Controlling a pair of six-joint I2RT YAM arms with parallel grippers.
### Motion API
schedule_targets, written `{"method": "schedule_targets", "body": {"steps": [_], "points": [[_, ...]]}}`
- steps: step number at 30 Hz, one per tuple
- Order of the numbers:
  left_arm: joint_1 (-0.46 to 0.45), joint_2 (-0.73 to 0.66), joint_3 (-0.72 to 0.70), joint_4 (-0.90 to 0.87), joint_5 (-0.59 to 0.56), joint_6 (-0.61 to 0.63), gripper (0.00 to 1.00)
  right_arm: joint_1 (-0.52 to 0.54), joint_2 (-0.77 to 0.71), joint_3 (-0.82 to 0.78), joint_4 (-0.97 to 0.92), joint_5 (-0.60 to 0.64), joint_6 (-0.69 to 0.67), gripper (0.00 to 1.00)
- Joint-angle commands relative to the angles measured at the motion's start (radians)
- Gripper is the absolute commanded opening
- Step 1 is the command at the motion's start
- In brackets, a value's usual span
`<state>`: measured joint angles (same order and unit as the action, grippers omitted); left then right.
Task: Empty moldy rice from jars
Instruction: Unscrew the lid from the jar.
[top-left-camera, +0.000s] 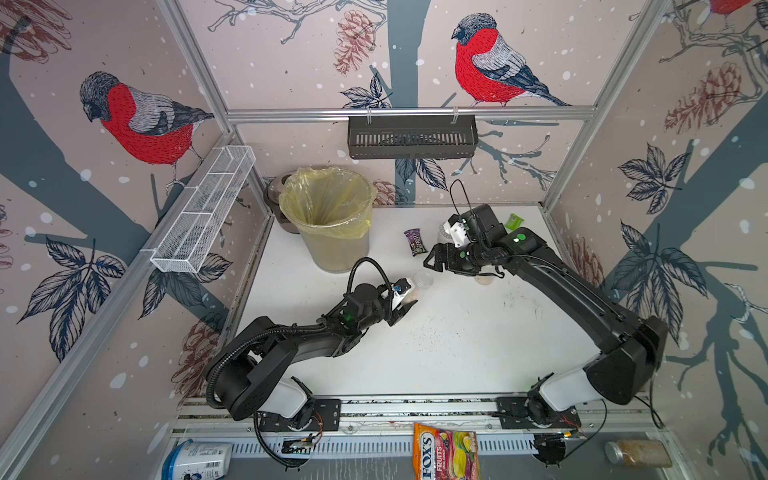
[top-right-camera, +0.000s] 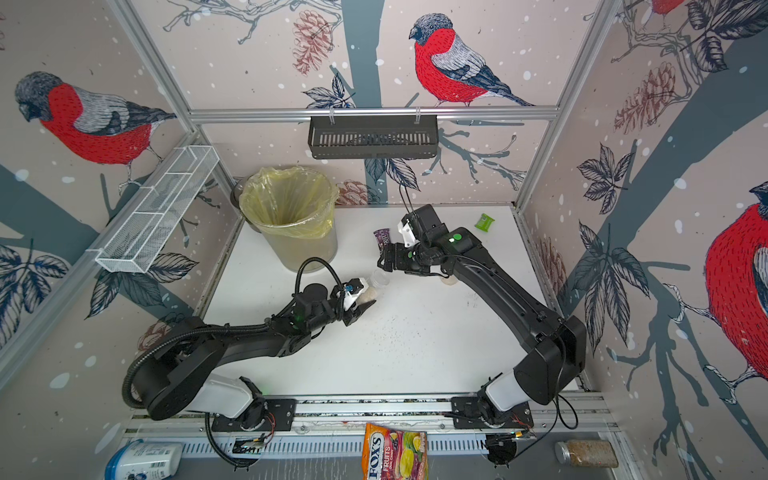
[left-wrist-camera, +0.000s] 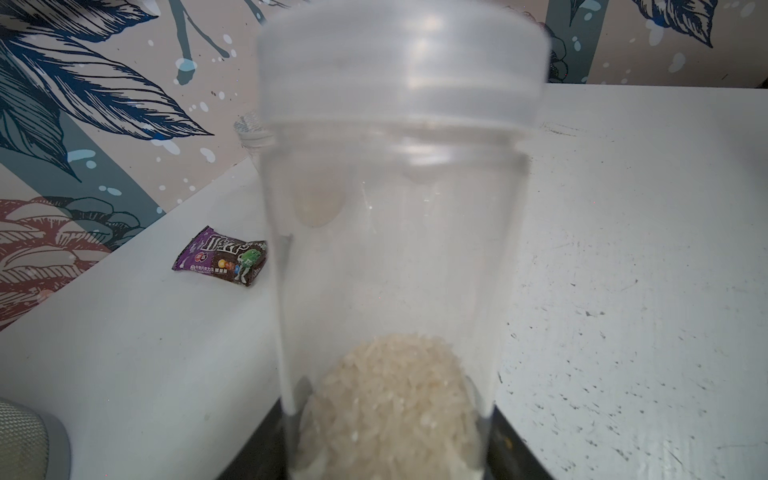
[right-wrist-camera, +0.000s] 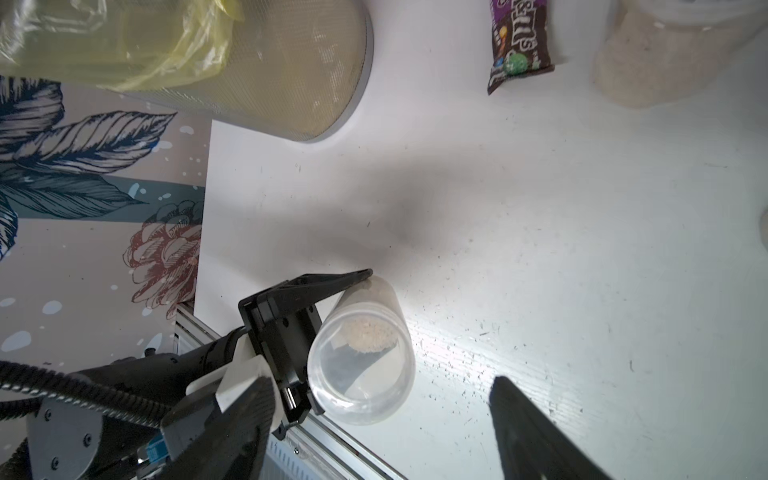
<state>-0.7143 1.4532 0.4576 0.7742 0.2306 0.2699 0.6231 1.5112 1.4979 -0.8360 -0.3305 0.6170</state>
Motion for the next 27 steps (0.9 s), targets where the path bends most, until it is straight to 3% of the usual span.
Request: {"method": "schedule_targets", "body": {"steps": [1,27], "points": [[0.003,0.008,0.016,0.045,-0.006,0.021,0.0,0.016,0.02,0.024,-0.032,-0.005,0.029,0.83],[0.003,-0.001,0.006,0.05,-0.004,0.017,0.0,0.057,0.117,0.061,-0.069,0.006,-0.047,0.78]]}}
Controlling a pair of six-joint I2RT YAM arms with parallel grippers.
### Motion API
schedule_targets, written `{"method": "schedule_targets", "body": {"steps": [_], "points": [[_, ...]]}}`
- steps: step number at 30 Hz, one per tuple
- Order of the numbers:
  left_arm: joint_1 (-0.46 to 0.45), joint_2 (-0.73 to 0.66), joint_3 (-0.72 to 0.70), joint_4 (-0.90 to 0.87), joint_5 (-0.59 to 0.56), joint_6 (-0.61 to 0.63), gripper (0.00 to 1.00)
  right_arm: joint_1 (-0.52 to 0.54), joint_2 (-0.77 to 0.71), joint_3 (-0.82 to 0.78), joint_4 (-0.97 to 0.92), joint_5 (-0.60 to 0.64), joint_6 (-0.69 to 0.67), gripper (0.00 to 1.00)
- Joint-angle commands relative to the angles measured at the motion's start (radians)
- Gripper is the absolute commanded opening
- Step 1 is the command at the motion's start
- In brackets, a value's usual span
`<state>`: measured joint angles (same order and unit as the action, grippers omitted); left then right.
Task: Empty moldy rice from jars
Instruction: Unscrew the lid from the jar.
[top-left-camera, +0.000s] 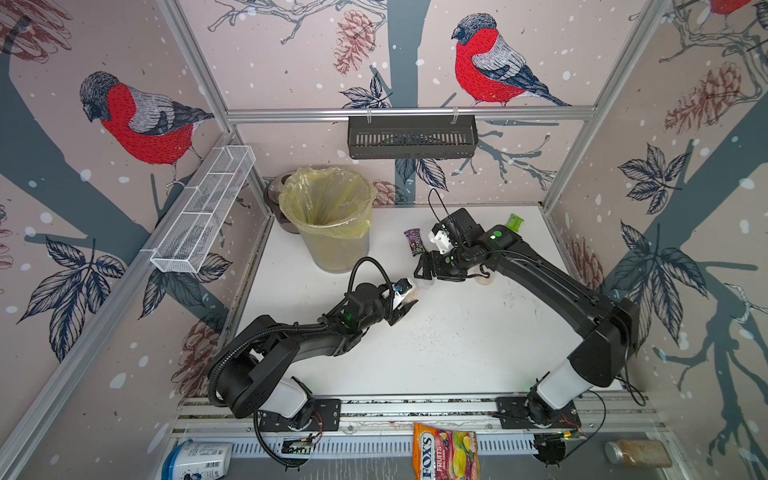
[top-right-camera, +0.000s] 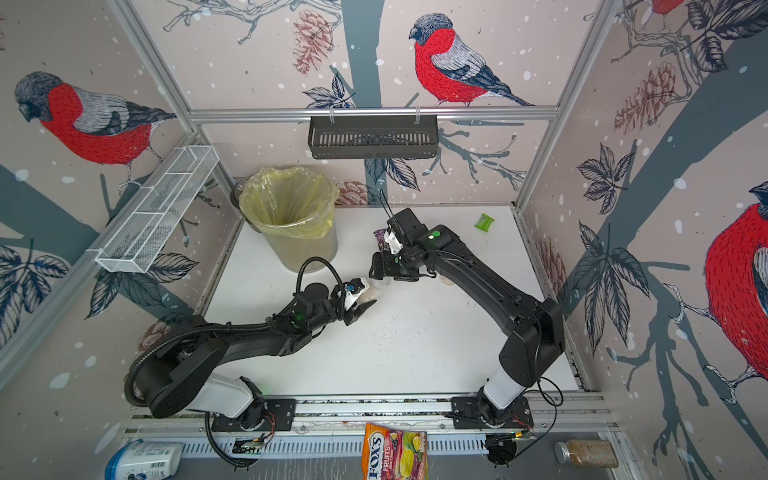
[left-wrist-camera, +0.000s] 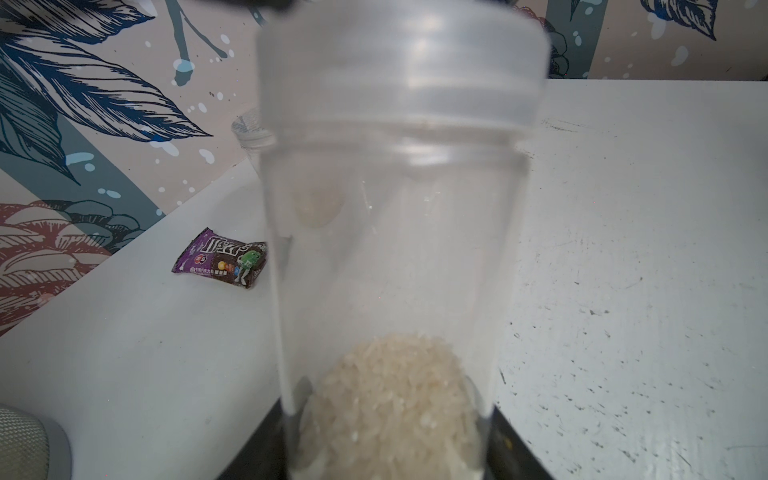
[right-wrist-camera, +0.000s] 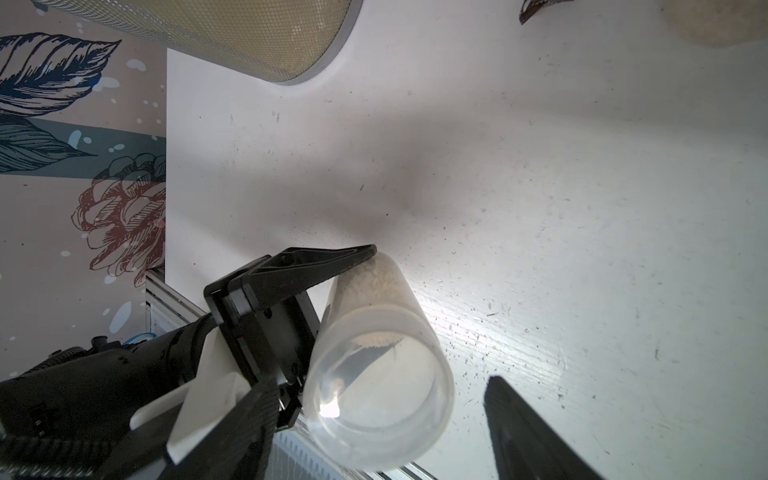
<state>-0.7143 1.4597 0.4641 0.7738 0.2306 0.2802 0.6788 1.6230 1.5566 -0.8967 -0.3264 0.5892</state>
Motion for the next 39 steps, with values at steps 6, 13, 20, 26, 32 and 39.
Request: {"method": "schedule_targets", "body": {"steps": [6,13,20,26,32,39], "points": [[0.003,-0.007,0.002,0.05,-0.004,0.008,0.0,-0.002,0.012,0.003,-0.011,-0.007,-0.031,0.76],[0.003,-0.011,0.001,0.042,-0.008,0.01,0.0,-0.002,0.008,0.0,-0.011,-0.016,-0.04,0.72],[0.003,-0.021,0.002,0.036,-0.01,0.012,0.0,-0.003,-0.004,-0.021,0.001,-0.032,-0.043,0.69],[0.003,-0.009,0.007,0.034,-0.004,0.009,0.0,-0.002,-0.02,-0.033,0.018,-0.044,-0.04,0.65],[0.003,-0.009,0.004,0.034,0.001,0.005,0.0,-0.006,-0.014,-0.034,0.036,-0.101,-0.091,0.51],[0.003,-0.011,-0.008,0.042,0.018,0.001,0.0,-0.021,0.012,0.022,-0.003,-0.106,-0.244,0.43]]}}
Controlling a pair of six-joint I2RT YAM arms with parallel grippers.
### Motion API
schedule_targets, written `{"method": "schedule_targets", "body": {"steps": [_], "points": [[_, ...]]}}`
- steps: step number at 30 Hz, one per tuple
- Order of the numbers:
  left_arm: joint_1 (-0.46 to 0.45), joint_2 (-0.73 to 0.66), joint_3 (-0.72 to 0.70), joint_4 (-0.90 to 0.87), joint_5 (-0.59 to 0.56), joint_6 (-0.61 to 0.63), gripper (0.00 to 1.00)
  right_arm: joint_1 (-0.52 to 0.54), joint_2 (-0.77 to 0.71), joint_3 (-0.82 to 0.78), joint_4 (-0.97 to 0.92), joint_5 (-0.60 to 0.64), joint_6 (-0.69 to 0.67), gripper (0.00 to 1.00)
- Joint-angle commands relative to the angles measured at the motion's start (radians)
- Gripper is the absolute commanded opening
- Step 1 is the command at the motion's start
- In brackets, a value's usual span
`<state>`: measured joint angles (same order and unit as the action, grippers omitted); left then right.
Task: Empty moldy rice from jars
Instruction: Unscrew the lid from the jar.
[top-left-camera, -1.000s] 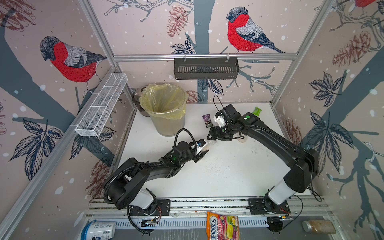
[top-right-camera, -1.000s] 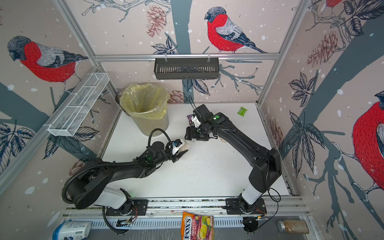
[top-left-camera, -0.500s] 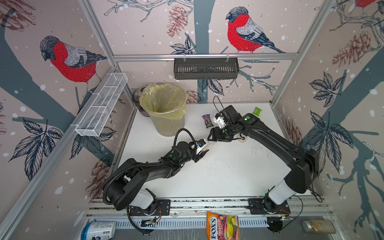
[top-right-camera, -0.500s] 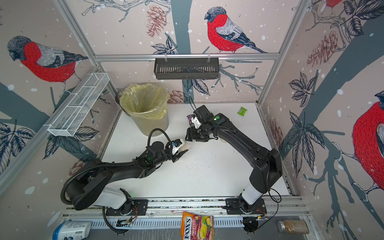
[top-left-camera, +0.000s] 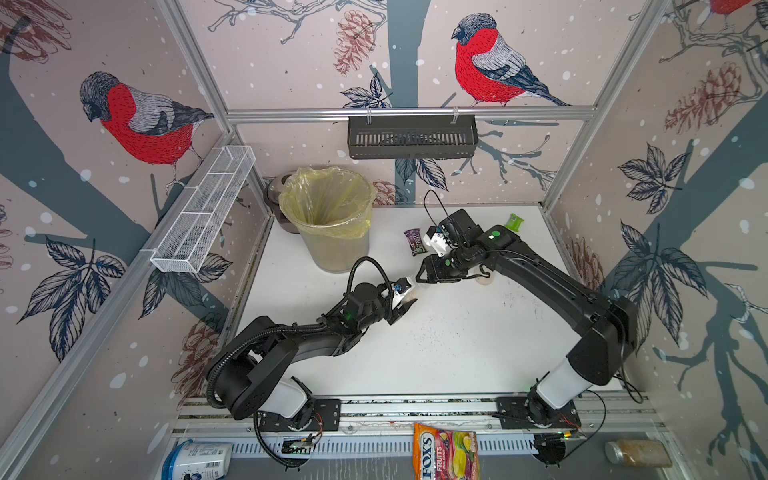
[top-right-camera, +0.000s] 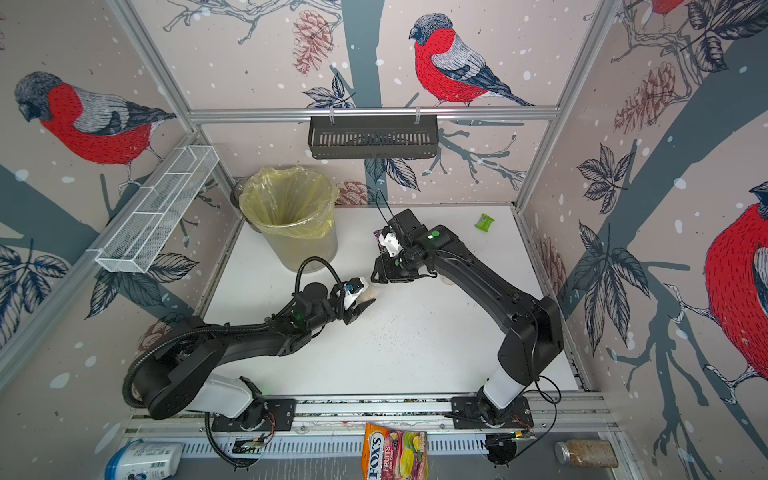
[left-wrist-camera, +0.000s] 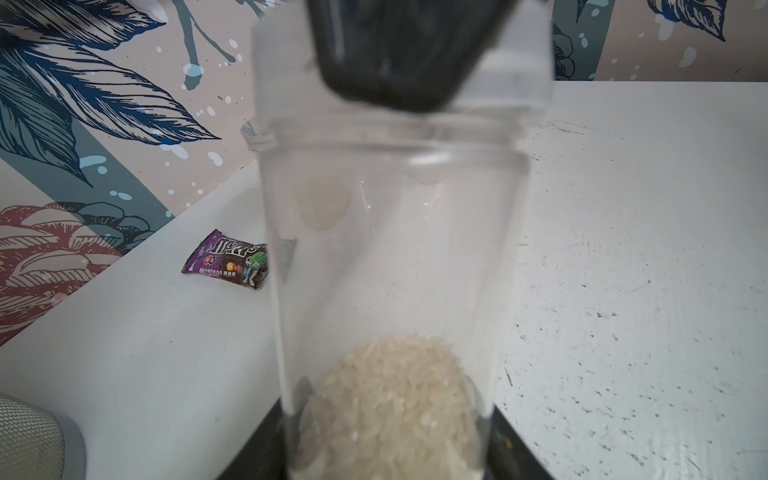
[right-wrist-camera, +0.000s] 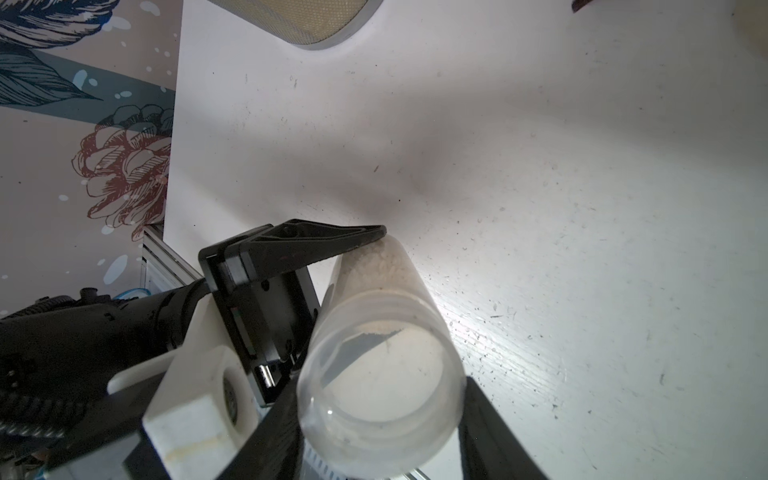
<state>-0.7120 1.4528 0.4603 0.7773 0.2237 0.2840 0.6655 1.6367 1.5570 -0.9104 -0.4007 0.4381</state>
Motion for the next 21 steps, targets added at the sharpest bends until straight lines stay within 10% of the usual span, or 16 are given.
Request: {"method": "schedule_targets", "body": {"steps": [1,21], "points": [[0.0,-0.003,-0.005,0.04,0.026,-0.003,0.0,-0.008,-0.005,0.031,0.013,-0.045,-0.116,0.43],[0.012,-0.008,-0.023,0.039,0.126,-0.019,0.0,-0.013,-0.009,0.045,0.07,-0.096,-0.572,0.42]]}}
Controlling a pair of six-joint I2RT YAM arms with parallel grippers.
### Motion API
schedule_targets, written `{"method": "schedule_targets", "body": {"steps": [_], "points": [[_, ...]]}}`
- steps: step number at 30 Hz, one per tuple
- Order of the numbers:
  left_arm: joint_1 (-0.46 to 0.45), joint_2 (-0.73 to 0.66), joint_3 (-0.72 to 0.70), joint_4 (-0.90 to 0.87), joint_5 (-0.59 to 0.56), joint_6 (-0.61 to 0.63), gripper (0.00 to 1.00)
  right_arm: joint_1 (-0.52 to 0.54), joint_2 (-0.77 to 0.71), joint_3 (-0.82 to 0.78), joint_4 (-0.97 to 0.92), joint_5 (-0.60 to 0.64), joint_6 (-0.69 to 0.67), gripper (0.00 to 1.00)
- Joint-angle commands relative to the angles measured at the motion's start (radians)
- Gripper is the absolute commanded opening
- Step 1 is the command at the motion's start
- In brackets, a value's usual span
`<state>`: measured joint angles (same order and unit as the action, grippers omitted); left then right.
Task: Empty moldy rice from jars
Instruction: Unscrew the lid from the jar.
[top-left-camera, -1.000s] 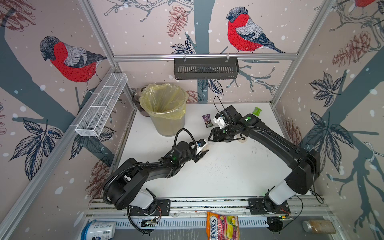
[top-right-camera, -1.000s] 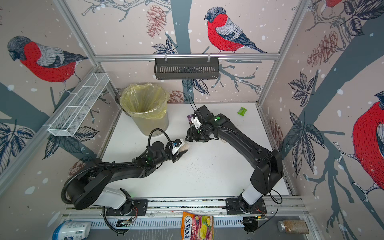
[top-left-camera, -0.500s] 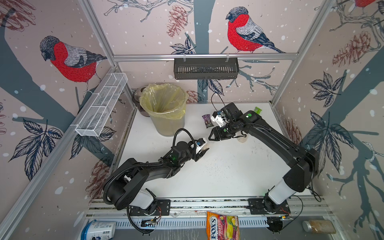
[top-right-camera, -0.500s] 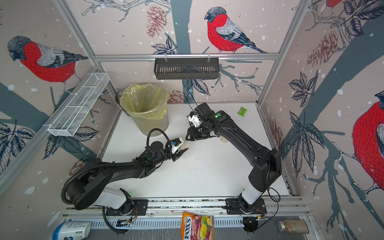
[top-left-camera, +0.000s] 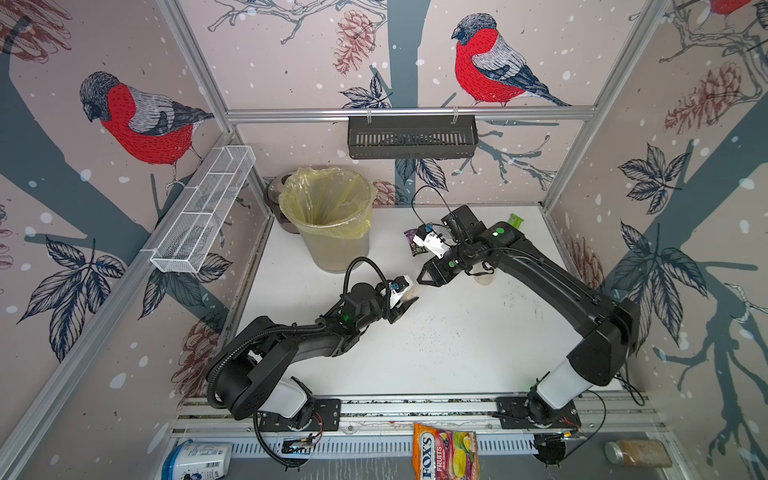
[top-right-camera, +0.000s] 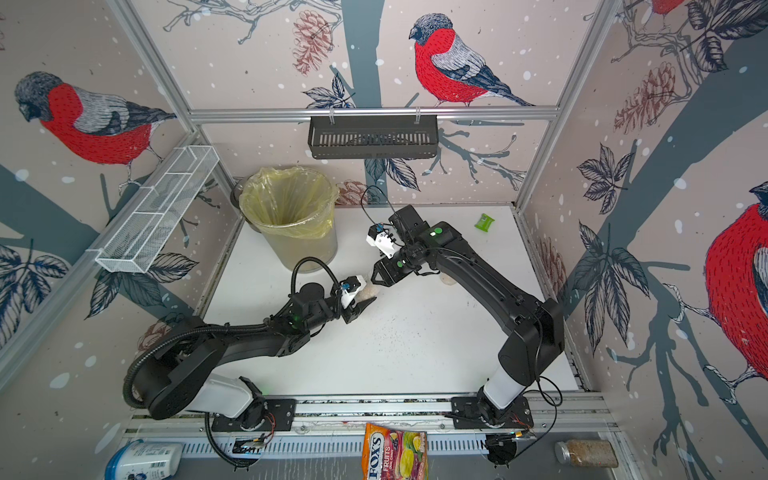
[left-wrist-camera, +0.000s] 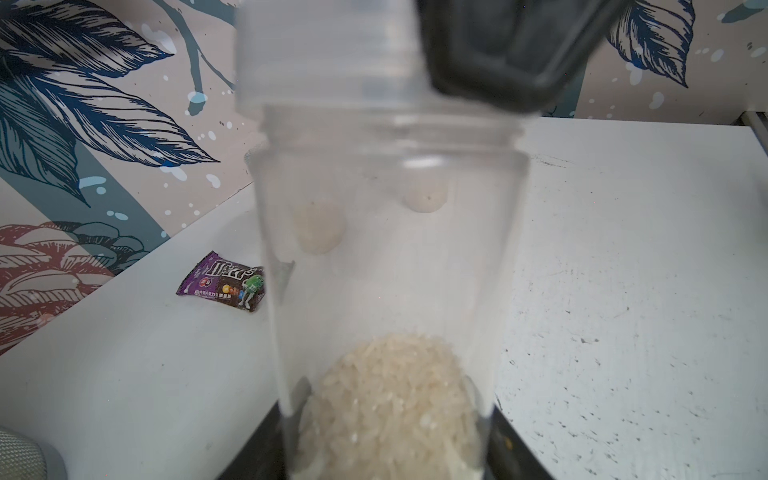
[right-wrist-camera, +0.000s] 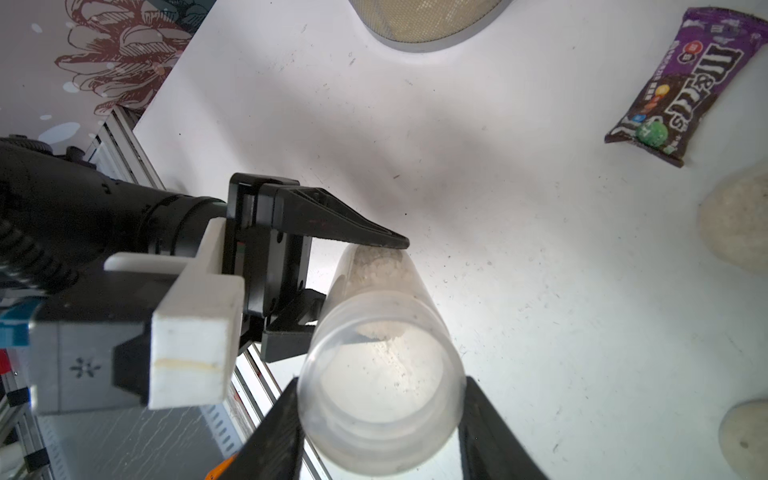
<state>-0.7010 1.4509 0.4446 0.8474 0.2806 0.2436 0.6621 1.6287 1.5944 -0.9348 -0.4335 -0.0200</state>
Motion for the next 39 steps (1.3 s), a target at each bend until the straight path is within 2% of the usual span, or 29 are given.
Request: {"method": "schedule_targets", "body": {"steps": [1,7,14,24,33,39], "points": [[0.0,-0.008,-0.01,-0.031,0.074,0.023,0.0,-0.014,0.002,0.012,0.086,-0.068,-0.143,0.42],[0.001,0.0,-0.006,-0.042,0.104,0.016,0.0,-0.055,-0.002,0.014,0.089,-0.136,-0.242,0.41],[0.001,0.005,-0.006,-0.047,0.121,0.014,0.0,-0.065,0.002,0.014,0.054,-0.211,-0.352,0.45],[0.001,0.025,0.019,-0.091,0.147,0.032,0.0,-0.096,0.039,0.067,0.041,-0.195,-0.407,0.41],[0.006,0.023,0.024,-0.112,0.155,0.042,0.0,-0.09,0.018,0.044,0.053,-0.246,-0.535,0.46],[0.008,0.025,0.031,-0.119,0.163,0.044,0.0,-0.072,0.0,0.02,0.043,-0.219,-0.587,0.48]]}}
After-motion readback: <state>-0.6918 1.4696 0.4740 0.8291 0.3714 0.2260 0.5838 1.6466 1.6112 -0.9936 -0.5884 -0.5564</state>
